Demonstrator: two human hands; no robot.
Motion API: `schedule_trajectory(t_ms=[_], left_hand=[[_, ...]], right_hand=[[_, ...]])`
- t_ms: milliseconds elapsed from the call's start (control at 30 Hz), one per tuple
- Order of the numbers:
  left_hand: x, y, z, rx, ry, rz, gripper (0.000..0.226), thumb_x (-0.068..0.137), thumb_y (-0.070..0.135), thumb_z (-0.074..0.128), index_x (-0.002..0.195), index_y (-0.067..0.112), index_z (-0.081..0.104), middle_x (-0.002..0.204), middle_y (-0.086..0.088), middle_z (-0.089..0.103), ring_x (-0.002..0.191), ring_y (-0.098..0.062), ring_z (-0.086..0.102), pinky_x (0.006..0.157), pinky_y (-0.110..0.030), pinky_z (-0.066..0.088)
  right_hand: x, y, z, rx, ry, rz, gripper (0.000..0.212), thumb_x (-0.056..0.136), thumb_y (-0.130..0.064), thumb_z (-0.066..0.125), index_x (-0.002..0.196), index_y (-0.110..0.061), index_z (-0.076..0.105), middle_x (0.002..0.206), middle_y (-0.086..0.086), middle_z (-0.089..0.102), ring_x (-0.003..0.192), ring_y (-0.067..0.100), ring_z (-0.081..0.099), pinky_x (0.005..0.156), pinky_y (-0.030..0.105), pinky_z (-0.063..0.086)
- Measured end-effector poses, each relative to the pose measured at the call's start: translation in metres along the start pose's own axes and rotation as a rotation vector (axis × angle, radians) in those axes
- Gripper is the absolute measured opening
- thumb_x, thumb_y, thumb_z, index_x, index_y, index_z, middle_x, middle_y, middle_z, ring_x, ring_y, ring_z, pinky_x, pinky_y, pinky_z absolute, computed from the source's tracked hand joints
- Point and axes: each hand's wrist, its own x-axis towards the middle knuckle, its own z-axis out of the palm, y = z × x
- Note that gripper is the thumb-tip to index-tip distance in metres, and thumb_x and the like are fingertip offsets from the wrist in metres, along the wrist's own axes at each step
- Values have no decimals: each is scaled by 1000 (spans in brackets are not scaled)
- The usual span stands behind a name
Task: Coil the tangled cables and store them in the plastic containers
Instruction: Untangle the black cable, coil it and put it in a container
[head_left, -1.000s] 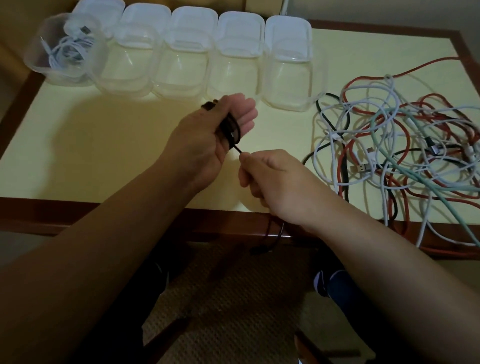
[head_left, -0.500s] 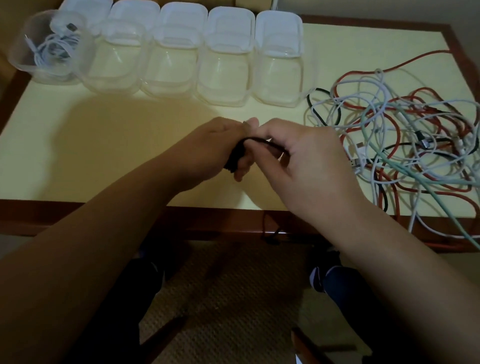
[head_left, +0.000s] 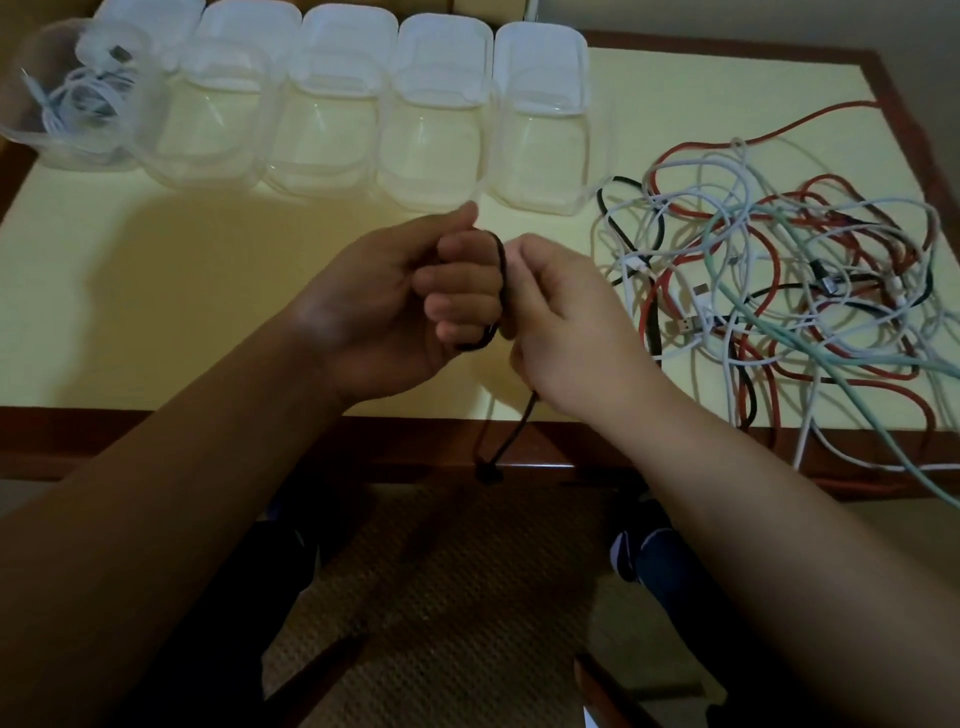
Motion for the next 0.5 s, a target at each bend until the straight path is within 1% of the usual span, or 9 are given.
schedule_trajectory(t_ms=[33, 100, 167, 300, 367, 400, 500], left_hand=[[0, -1, -1, -103, 1, 35, 45, 111, 37, 29, 72, 20, 44, 54, 9, 31, 50, -7, 43, 50, -19, 40], [1, -4, -1, -226, 51, 112, 43, 111, 36, 32, 73, 19, 45, 53, 8, 40, 51, -8, 45, 52, -19, 42], [3, -9, 1, -215, 151, 212, 42, 110, 35, 34, 72, 20, 44, 53, 9, 40, 50, -5, 44, 50, -18, 43], [5, -9, 2, -132, 361, 439, 43, 111, 35, 31, 73, 20, 43, 56, 9, 42, 52, -7, 47, 53, -19, 46], [7, -7, -2, -8, 487, 523, 46, 112, 36, 30, 72, 19, 44, 57, 7, 45, 53, -9, 50, 56, -21, 48], [8, -6, -4, 88, 544, 545, 46, 113, 36, 30, 73, 18, 45, 57, 5, 48, 54, -10, 52, 58, -23, 49], [10, -9, -7, 548, 696, 630, 46, 113, 33, 30, 77, 13, 50, 59, 1, 62, 60, -18, 64, 66, -29, 55]], right_hand=[[1, 1, 6, 58, -40, 83, 39, 111, -38, 37, 83, -19, 55, 54, -13, 50, 45, 3, 43, 52, 28, 34], [1, -4, 12, 177, -134, 248, 43, 114, -38, 34, 79, -18, 51, 46, -14, 44, 40, 7, 41, 44, 24, 36], [1, -14, 10, 249, -196, 328, 43, 115, -35, 35, 79, -17, 50, 46, -12, 43, 37, 7, 44, 39, 21, 39], [-2, -26, 6, 341, -327, 443, 40, 114, -33, 38, 85, -12, 54, 49, -4, 41, 39, 12, 49, 41, 23, 47], [-4, -26, 9, 328, -384, 441, 39, 114, -32, 36, 91, -9, 57, 49, -4, 41, 41, 14, 47, 44, 26, 47], [-5, -26, 11, 296, -396, 418, 40, 115, -32, 35, 91, -9, 58, 49, -5, 41, 41, 13, 44, 45, 27, 45], [-6, -26, 12, 175, -415, 355, 44, 114, -33, 36, 87, -11, 62, 49, -7, 42, 41, 12, 39, 46, 28, 35]])
